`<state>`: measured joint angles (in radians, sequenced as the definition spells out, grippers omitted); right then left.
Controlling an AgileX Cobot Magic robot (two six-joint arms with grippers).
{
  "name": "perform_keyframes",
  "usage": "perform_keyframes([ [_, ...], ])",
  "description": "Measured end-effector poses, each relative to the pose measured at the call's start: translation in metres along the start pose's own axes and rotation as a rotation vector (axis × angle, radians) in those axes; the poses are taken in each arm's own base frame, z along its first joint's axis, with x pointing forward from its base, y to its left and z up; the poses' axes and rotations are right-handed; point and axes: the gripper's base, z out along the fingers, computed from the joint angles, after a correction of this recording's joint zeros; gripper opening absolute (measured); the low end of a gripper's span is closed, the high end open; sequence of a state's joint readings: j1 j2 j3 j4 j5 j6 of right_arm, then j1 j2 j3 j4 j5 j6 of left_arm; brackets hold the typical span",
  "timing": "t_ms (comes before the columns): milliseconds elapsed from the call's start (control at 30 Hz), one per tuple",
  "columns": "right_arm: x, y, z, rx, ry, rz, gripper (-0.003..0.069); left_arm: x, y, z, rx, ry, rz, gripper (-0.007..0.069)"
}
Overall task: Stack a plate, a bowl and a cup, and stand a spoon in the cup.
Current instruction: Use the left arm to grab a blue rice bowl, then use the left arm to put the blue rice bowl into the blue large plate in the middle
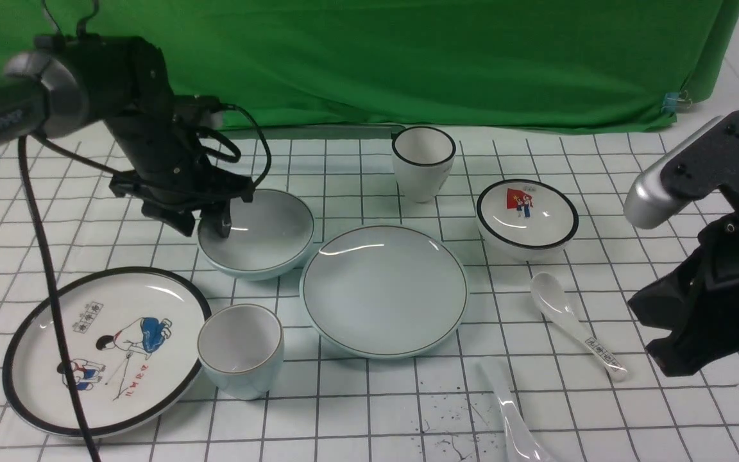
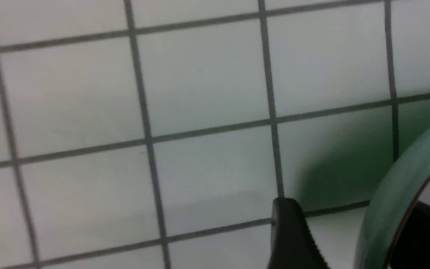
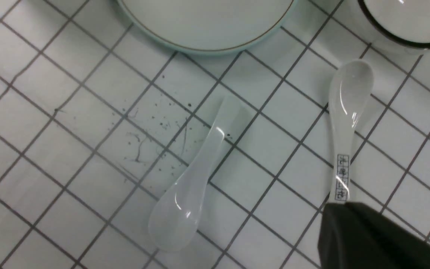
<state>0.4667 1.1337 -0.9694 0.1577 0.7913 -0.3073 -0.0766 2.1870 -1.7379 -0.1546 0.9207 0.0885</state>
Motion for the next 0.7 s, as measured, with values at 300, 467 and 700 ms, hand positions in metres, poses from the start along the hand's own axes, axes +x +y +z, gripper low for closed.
perform_keyframes([
  [300, -0.001, -0.001, 0.000, 0.006, -0.016, 0.000, 0.0013, -0.011, -0.009, -0.027, 0.051, -0.071, 0.036, -0.0001],
  [467, 0.000, 0.000, 0.000, 0.001, 0.002, 0.000, 0.0013, -0.016, -0.023, -0.085, 0.031, -0.187, 0.125, -0.0001],
  [700, -0.013, -0.002, -0.023, -0.002, 0.006, -0.014, 0.0013, -0.003, -0.096, -0.120, 0.245, -0.199, 0.280, -0.0001],
])
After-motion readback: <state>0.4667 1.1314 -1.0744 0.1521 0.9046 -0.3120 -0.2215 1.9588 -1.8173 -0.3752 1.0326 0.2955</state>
